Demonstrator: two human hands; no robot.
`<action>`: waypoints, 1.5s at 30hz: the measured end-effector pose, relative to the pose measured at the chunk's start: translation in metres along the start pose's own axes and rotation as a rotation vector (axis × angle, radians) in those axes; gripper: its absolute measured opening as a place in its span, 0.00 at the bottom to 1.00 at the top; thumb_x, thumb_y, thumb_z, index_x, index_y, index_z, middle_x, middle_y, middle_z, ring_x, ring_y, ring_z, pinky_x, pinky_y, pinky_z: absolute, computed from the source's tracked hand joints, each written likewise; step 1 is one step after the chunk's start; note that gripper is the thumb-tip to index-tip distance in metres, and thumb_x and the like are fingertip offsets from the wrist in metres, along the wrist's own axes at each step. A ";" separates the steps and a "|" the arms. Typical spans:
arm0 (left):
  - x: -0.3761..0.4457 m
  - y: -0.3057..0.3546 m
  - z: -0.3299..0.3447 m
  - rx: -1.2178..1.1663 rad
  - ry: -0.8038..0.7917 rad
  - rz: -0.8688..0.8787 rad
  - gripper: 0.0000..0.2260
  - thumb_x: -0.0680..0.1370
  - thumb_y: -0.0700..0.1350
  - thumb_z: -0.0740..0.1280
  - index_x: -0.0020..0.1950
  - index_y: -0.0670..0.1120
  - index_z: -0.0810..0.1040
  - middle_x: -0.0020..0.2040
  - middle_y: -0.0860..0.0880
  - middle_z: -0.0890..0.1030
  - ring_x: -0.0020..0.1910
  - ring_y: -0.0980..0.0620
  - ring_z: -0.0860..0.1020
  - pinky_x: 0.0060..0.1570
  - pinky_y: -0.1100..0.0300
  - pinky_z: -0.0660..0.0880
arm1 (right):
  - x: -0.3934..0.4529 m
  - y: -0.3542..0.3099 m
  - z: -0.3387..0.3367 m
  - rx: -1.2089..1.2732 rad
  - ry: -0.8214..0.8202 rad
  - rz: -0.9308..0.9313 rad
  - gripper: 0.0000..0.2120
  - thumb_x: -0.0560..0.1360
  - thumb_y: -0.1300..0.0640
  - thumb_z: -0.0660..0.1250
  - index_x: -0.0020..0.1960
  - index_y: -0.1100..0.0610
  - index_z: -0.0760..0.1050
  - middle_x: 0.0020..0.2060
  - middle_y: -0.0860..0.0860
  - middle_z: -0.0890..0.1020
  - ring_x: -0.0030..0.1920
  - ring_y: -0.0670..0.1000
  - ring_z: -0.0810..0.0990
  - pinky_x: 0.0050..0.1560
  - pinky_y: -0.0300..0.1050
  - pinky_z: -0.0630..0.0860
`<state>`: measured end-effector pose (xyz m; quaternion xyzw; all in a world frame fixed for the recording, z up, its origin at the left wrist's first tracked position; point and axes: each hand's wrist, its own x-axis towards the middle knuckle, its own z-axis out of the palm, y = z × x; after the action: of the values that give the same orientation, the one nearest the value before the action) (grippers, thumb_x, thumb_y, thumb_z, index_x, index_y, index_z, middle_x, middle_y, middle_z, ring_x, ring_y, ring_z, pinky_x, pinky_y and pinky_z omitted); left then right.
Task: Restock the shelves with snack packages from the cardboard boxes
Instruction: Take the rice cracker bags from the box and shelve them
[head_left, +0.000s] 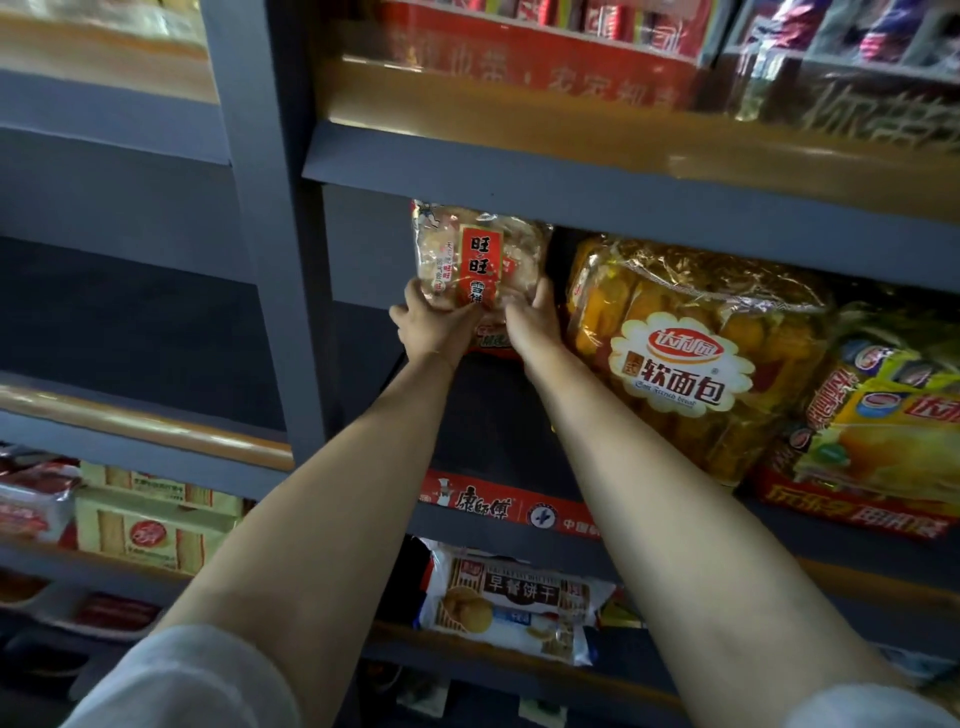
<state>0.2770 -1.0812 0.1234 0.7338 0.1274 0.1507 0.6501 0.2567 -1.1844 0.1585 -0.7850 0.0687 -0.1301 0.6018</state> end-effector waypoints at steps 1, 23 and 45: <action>-0.001 0.000 0.002 -0.022 -0.033 0.004 0.40 0.69 0.51 0.78 0.77 0.54 0.64 0.68 0.47 0.65 0.65 0.47 0.71 0.63 0.54 0.73 | 0.003 0.000 -0.001 0.015 0.005 0.017 0.31 0.82 0.62 0.59 0.81 0.54 0.50 0.75 0.56 0.66 0.71 0.56 0.70 0.47 0.22 0.68; 0.004 0.001 0.014 -0.210 -0.144 -0.056 0.36 0.78 0.48 0.68 0.82 0.55 0.55 0.77 0.43 0.60 0.72 0.44 0.67 0.60 0.59 0.64 | 0.007 0.002 0.031 -0.180 0.242 0.131 0.32 0.81 0.56 0.60 0.79 0.61 0.49 0.74 0.62 0.67 0.71 0.63 0.69 0.70 0.58 0.69; -0.015 0.010 -0.006 -0.350 -0.340 -0.119 0.32 0.82 0.58 0.62 0.83 0.55 0.52 0.82 0.49 0.59 0.79 0.46 0.60 0.75 0.47 0.59 | -0.039 -0.016 0.009 0.083 0.088 0.166 0.42 0.77 0.32 0.59 0.82 0.51 0.47 0.79 0.54 0.61 0.77 0.59 0.62 0.74 0.56 0.62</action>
<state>0.2603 -1.0831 0.1333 0.6162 0.0311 0.0063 0.7870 0.2209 -1.1614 0.1669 -0.7444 0.1547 -0.1169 0.6390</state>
